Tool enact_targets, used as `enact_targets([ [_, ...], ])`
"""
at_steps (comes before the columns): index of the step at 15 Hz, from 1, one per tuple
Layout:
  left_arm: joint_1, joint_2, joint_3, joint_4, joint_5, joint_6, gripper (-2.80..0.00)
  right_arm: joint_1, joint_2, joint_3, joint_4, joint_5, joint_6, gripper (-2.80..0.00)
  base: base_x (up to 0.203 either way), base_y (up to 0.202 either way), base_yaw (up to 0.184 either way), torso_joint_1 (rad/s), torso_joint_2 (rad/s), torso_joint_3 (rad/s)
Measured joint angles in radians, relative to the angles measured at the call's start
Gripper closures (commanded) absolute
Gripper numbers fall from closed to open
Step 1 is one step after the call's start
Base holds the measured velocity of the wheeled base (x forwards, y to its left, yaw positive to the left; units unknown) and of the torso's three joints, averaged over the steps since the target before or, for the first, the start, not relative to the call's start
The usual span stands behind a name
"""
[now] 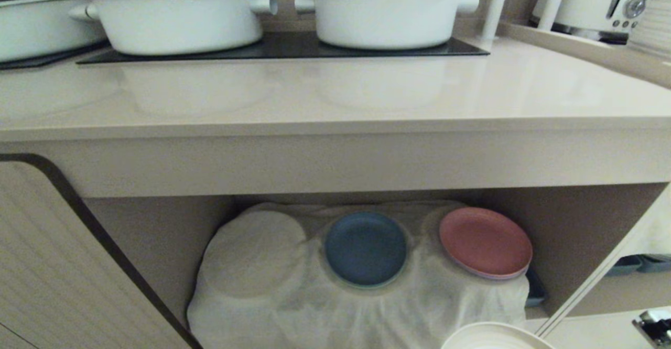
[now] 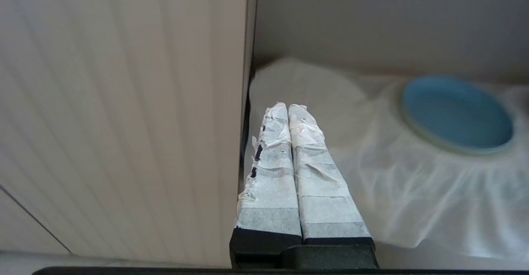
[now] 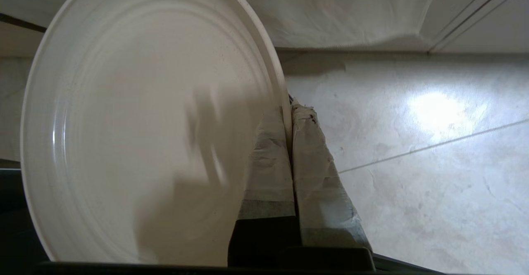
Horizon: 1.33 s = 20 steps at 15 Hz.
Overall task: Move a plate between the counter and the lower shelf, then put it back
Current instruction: Put the plate
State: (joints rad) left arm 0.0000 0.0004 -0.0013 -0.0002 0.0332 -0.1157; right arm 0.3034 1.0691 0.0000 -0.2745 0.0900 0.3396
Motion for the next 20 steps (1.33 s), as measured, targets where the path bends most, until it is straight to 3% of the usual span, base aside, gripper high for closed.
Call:
enact_targets([
  [7,0.000,0.000,0.000,0.000,0.000,0.000,0.00,0.010,-0.002,0.000,0.001,0.000,-0.004,0.00,0.000,0.000,0.000,0.158,-0.46,-0.212],
  [20,0.000,0.000,0.001,0.000,0.000,0.000,0.00,0.014,-0.003,0.000,0.000,0.000,-0.006,0.00,0.000,0.000,0.000,0.304,-0.51,-0.252],
])
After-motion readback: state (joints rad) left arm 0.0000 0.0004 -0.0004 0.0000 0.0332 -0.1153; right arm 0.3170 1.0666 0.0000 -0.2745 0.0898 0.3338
